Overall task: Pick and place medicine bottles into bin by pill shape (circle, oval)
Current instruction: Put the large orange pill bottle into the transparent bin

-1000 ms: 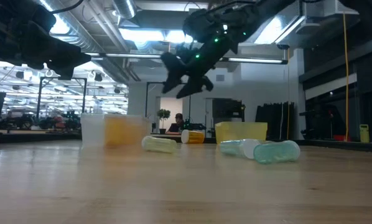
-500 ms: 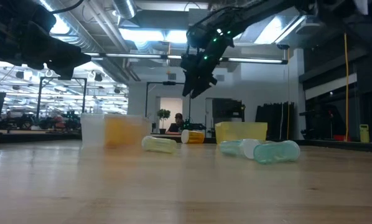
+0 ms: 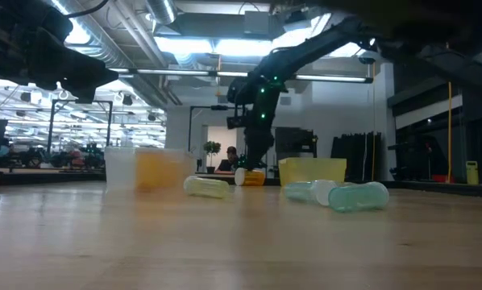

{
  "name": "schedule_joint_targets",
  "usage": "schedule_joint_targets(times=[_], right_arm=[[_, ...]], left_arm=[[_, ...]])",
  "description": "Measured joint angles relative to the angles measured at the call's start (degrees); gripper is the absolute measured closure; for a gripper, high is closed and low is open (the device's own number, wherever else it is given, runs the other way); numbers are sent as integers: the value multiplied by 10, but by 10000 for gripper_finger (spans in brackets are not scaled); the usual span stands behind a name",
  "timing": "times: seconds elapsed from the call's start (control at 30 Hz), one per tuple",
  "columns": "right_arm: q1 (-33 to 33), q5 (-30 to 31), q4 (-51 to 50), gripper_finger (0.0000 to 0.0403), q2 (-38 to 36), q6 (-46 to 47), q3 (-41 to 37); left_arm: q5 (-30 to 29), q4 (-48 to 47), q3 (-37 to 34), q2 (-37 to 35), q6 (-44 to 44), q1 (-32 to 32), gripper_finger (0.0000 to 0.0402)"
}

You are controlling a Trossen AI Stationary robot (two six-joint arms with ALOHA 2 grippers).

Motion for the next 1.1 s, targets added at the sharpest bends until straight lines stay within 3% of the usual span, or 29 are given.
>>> schedule_joint_targets(times=[0.4,0.87,1.1], right_arm=[[-14,-4,32,137,25,-95,4],[-27,-9,-7,181,44,-64,3],[-15,-14,-26,224,46,-35,65]], left_arm=[[0,-3,0,0,-5,0,253],[-11,-17,0,0,-13,0,253],[-11,-17,0,0,-15,0,253]])
